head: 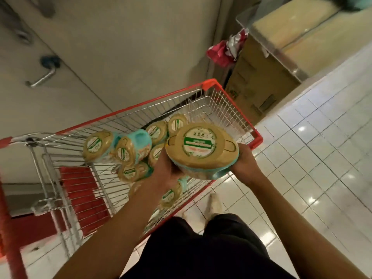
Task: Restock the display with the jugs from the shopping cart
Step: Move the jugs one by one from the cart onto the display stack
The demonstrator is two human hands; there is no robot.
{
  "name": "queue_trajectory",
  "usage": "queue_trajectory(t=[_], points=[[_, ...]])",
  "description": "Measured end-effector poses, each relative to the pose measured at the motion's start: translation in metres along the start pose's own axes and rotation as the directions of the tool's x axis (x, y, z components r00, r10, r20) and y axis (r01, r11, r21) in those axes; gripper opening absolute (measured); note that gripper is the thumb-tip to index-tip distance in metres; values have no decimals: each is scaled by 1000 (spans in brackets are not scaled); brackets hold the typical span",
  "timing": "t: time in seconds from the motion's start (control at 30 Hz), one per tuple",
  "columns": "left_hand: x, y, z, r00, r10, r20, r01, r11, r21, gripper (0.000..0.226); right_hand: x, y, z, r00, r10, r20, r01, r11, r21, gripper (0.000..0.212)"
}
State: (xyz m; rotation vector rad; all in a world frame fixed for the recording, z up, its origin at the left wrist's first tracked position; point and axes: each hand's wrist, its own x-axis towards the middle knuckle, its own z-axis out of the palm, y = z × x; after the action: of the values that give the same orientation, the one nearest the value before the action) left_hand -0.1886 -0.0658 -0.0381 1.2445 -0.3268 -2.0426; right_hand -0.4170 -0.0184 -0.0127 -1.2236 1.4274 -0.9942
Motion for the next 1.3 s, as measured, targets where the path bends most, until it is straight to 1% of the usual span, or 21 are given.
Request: queue_trajectory(t=[0.13,0.2,0.27,0.4,0.53,0.73,0.83,1.03,1.13,1.2,1.3], points=[[-9,-34,57,996,-64,59,58,993,104,54,-45,-2,-56,995,-37,-96,45,996,80,22],[-8,-55,88,992,-82,100,71,991,113,53,-64,3,-89,987,-25,-156,44,992,119,21],[-6,-76,122,989,-101,109,84,985,151,55,-80,14,-124,979,-17,-202,43,991,125,24],[1,-120,196,988,-139,68,114,951,286,63,-103,40,-197,974,-18,-227,44,993,110,26],[20,-157,260,992,-117,51,95,943,319,48,-112,55,-271,971,-40,-237,67,992,104,21],[54,-192,354,983,-151,107,102,924,369,47,-113,74,-373,962,-11,-271,36,995,88,16],[80,-205,392,979,-155,136,89,913,398,48,-103,84,-418,954,-22,-298,45,996,72,15],[149,-214,477,963,-176,205,67,891,450,51,-54,91,-510,947,-32,-320,57,996,70,20],[191,-211,524,963,-168,210,59,893,445,50,-16,98,-564,949,-24,-314,51,996,78,8],[219,-207,558,964,-167,208,66,904,422,49,13,100,-600,953,-1,-302,20,998,62,5],[256,-198,609,968,-157,194,71,918,389,50,55,95,-650,952,16,-305,1,998,55,16]])
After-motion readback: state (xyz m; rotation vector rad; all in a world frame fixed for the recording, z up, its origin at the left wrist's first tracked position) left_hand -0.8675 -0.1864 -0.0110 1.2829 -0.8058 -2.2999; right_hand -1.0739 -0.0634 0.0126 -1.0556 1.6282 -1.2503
